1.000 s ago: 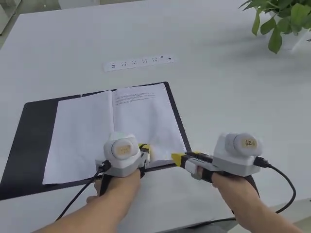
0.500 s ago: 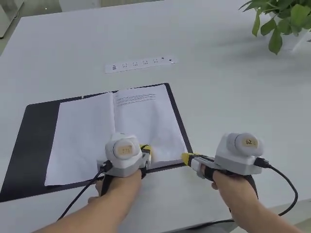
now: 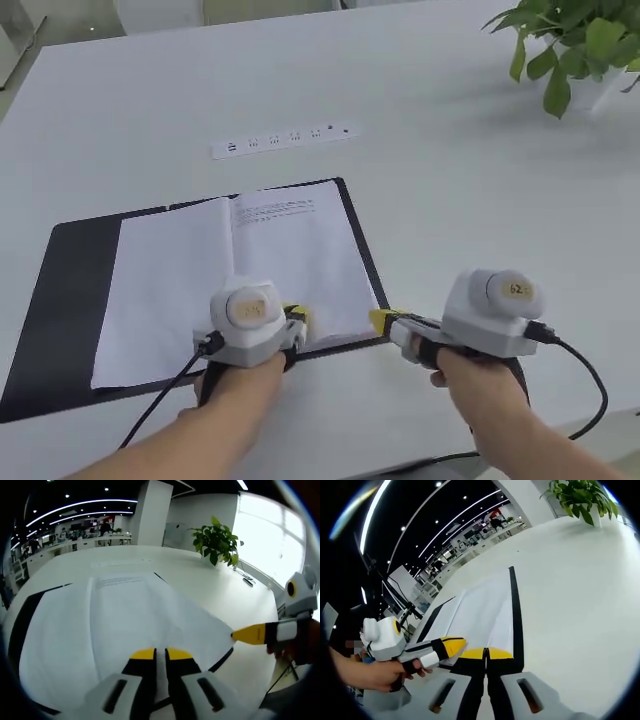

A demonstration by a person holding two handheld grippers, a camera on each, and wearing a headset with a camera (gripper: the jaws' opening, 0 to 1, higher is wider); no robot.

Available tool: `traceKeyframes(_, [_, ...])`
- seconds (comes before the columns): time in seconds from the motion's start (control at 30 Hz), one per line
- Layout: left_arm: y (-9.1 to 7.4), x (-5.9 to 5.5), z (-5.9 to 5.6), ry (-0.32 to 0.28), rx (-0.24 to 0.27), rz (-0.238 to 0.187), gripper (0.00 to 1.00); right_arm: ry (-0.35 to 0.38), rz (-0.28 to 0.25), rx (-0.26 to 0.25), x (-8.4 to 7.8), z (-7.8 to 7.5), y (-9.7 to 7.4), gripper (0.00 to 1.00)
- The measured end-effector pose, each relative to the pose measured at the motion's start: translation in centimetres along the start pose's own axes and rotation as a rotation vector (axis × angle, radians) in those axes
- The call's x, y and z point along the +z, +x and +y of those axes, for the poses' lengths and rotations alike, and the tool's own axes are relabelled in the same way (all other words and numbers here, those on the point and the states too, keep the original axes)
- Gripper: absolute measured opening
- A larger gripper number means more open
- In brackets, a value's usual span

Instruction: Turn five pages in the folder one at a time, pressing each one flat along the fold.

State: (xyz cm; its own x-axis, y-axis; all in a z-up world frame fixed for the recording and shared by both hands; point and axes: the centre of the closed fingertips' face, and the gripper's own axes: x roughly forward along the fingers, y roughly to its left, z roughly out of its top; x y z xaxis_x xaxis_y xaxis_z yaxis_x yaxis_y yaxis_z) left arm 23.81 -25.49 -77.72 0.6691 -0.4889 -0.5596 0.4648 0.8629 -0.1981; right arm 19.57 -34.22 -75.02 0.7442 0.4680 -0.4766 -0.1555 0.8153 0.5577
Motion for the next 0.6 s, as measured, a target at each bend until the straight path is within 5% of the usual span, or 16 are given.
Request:
traceKeyframes(0.4, [-2.4,0.1,0.0,0.099,-0.033,0.019,0.16,-0.038,-0.037,0.063,2.2,3.2,-0.8,0.00])
traceKeyframes(0.6, [-4.3,1.4,-0.3,0.146,-0.065,-0.016,0.21,-0.071,-0.041,0.087,3.0,4.9,-1.0,0.00])
